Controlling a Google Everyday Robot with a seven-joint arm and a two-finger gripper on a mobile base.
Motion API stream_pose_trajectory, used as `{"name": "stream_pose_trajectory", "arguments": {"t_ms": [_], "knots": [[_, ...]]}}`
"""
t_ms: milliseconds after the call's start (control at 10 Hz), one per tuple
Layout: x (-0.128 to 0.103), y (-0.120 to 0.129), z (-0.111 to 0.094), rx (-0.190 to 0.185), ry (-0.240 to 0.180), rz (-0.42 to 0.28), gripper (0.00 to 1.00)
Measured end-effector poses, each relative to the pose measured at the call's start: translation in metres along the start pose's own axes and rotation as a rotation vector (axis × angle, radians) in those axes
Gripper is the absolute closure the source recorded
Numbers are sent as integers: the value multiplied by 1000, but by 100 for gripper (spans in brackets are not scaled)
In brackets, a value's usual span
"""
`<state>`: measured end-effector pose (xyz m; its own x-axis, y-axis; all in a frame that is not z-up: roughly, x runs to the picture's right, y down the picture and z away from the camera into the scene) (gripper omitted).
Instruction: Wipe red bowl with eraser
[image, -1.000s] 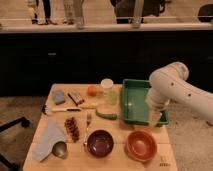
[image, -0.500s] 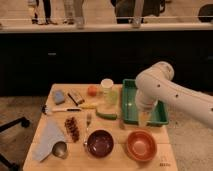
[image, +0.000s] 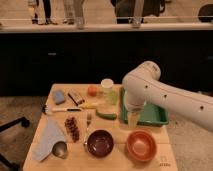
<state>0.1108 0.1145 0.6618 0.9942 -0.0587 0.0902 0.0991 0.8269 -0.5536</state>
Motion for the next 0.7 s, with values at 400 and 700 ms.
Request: {"name": "stream_pose_trajectory", "arguments": {"t_ms": [400,700], "knots": [[-3,0,-1,-1,-3,-9,20],[-2,0,0,-3,-4,-10,20]]}}
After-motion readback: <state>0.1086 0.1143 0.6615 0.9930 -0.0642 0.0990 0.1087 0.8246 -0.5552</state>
